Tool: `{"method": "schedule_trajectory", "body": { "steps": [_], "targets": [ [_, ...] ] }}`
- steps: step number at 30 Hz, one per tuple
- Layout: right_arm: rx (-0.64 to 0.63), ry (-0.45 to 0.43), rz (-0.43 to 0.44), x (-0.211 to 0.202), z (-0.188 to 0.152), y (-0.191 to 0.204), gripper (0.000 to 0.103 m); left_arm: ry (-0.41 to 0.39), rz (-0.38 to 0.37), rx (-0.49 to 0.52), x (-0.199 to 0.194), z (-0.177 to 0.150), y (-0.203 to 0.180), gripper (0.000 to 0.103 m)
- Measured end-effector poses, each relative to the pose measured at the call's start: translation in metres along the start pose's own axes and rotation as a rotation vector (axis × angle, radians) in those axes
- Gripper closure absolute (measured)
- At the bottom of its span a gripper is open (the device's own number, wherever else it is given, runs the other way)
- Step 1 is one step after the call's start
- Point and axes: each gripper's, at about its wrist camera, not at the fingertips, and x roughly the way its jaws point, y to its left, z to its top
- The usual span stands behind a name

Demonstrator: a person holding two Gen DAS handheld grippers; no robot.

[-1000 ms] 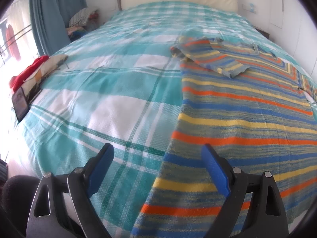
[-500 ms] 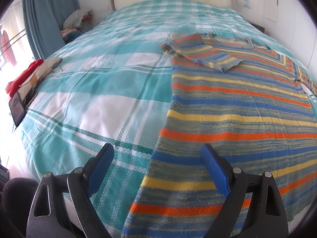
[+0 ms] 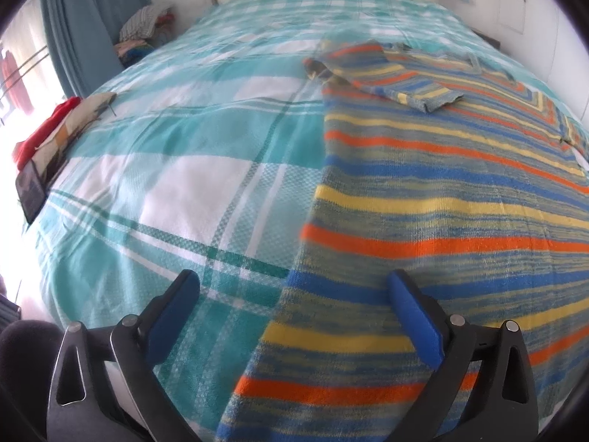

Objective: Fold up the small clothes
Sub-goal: 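Pull the sleeve outward from the body with the right tool and release, then grasp the cuff of the other folded sleeve with the left tool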

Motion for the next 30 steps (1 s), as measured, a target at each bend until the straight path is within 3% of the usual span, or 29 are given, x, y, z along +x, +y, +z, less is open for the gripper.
{"method": "schedule_trajectory", "body": {
  "steps": [5,12,17,22,24,25,27,30],
  "targets": [
    [-0.109,-0.066,0.066,-0.042,-0.037,0.034,0.025,0.000,-0.023,-0.033,0.004,-0.003,0.004,0.000],
    [-0.260,-0.178,0.127,-0.076,-0.091,0.074,0.019,-0.024,-0.011,0.010,0.003,-0.007,-0.001,0.000],
    [-0.322,-0.183,0.150,-0.073,-0.098,0.093,0.018,0.006,-0.042,0.004,0.005,-0.005,0.003,0.000],
    [-0.306,-0.156,0.170,-0.066,-0.100,0.094,0.018,0.011,-0.031,0.042,0.000,-0.006,0.002,0.000],
    [-0.291,-0.155,0.180,-0.065,-0.099,0.093,0.018,0.021,-0.021,0.028,-0.015,0.000,0.008,0.002],
    [-0.287,-0.160,0.182,-0.067,-0.100,0.092,0.018,-0.013,-0.030,0.015,-0.030,0.003,0.013,0.002],
    [-0.286,-0.173,0.182,-0.070,-0.101,0.091,0.018,-0.080,-0.100,-0.018,-0.064,0.017,0.026,0.002],
    [-0.288,-0.175,0.191,-0.069,-0.101,0.092,0.018,-0.157,-0.276,-0.026,-0.108,0.060,0.037,0.001]
  ]
}}
